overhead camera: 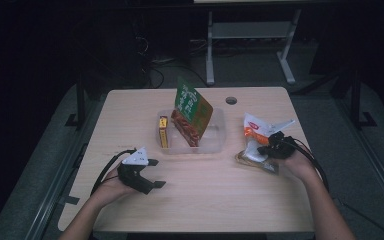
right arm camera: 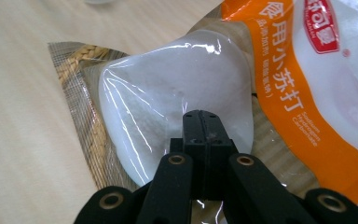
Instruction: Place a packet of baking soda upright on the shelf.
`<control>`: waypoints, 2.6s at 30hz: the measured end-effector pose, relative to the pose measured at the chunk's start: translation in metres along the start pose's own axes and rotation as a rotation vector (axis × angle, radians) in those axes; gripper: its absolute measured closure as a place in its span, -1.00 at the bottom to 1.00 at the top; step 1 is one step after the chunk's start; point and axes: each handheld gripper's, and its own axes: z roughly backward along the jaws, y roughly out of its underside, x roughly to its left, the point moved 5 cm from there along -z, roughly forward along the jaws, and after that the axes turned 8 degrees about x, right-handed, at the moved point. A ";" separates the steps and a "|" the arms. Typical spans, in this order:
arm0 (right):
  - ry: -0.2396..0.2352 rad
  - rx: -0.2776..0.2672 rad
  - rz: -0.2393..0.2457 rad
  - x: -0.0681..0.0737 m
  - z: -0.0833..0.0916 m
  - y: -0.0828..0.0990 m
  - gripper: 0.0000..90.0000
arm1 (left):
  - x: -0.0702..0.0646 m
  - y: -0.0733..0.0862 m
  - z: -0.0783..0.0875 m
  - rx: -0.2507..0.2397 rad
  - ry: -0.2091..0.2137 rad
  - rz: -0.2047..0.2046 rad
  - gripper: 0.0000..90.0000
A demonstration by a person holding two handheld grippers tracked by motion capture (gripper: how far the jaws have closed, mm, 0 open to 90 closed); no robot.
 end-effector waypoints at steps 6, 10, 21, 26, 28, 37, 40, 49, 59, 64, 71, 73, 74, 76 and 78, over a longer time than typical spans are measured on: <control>-0.055 0.004 0.026 0.022 0.002 0.005 1.00 | 0.000 0.001 0.002 0.004 -0.002 -0.007 -0.62; -0.089 0.012 0.073 0.040 0.004 0.008 1.00 | 0.000 0.000 0.001 0.003 -0.001 -0.007 -0.62; -0.179 0.031 0.188 0.082 -0.001 -0.001 1.00 | -0.003 0.000 0.000 0.009 0.009 -0.015 -0.62; -0.156 0.007 0.197 0.082 0.001 -0.007 1.00 | -0.003 0.000 0.001 0.005 0.008 -0.017 -0.62; -0.134 0.014 0.183 0.078 0.000 -0.008 1.00 | -0.002 0.000 0.001 0.009 0.010 -0.018 -0.62; -0.168 0.026 0.217 0.085 -0.012 -0.014 1.00 | -0.005 -0.001 0.000 0.012 0.015 -0.020 -0.62; -0.191 0.022 0.233 0.095 -0.015 -0.017 1.00 | -0.004 -0.001 0.000 0.011 0.013 -0.021 -0.62; -0.236 0.019 0.335 0.148 -0.029 -0.040 1.00 | -0.006 -0.003 0.002 0.003 0.018 -0.024 -0.62; -0.248 -0.005 0.427 0.190 -0.036 -0.060 1.00 | -0.017 -0.008 -0.004 0.000 0.049 -0.043 -0.62; -0.240 -0.054 0.347 0.167 -0.020 -0.054 0.86 | -0.027 -0.023 -0.013 -0.016 0.046 -0.040 -0.62; -0.221 -0.092 0.175 0.128 0.001 -0.038 0.36 | -0.042 -0.043 -0.041 0.008 0.069 -0.057 -0.62; -0.216 -0.103 0.147 0.117 0.005 -0.033 0.20 | -0.044 -0.047 -0.049 0.011 0.073 -0.062 -0.62; -0.208 -0.105 0.140 0.111 0.007 -0.031 0.15 | -0.045 -0.049 -0.052 0.016 0.075 -0.061 -0.62; -0.205 -0.118 0.115 0.102 0.010 -0.027 0.06 | -0.047 -0.052 -0.059 0.023 0.083 -0.060 -0.62; -0.194 -0.133 0.095 0.094 0.012 -0.024 -0.04 | -0.049 -0.055 -0.066 0.030 0.093 -0.055 -0.59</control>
